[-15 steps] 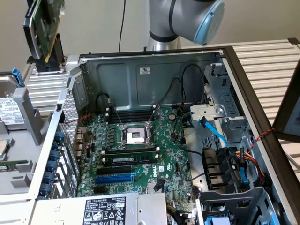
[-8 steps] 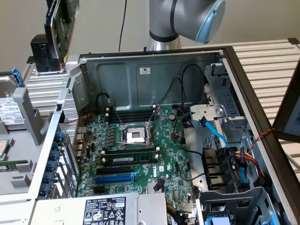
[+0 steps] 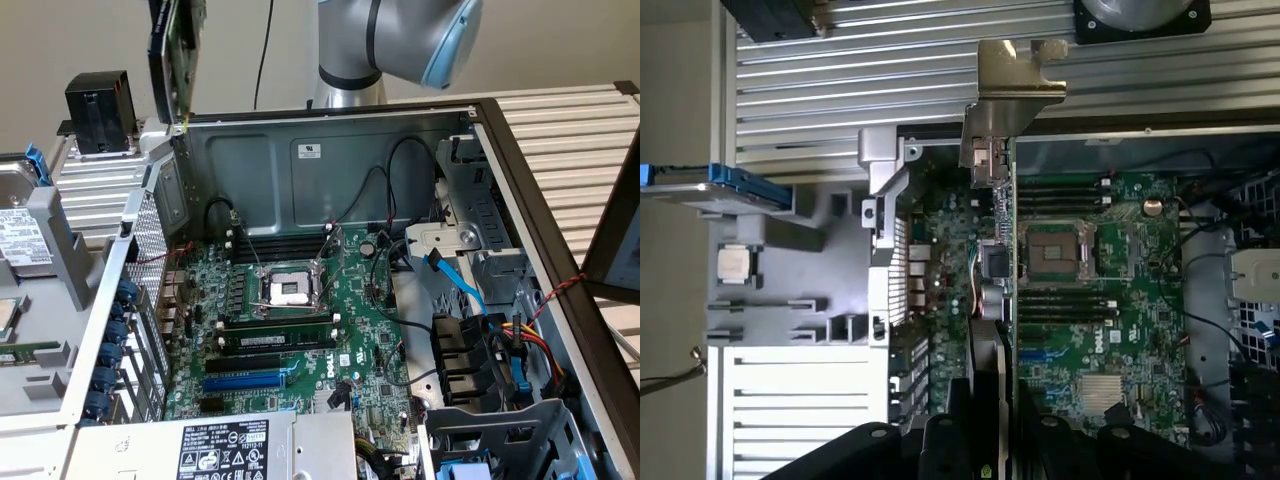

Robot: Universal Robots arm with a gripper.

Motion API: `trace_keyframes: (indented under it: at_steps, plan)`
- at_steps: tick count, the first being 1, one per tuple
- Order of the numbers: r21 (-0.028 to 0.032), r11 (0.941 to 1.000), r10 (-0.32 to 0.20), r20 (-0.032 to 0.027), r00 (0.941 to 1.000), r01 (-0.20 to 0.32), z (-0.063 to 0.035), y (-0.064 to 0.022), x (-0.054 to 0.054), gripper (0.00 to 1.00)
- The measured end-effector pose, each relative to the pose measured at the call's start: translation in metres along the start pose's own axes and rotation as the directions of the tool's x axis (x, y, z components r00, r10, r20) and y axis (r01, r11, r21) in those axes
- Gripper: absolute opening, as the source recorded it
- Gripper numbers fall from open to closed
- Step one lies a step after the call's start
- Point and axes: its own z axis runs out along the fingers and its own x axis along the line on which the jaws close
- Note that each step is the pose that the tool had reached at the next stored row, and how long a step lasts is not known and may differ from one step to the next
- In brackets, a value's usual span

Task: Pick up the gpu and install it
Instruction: 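Pick up the gpu and move the gpu toward the slot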

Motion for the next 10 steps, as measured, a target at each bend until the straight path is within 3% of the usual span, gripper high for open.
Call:
trace_keyframes:
  at_steps: [5, 10]
  plan:
    - [0.0, 1.0, 0.0, 0.0, 1.0, 0.0, 0.0023, -0.0005, -0.022, 0.27]
    - [0.0004, 1.0, -0.001, 0.001, 1.0, 0.001, 0.0093, -0.0011, -0.037, 0.27]
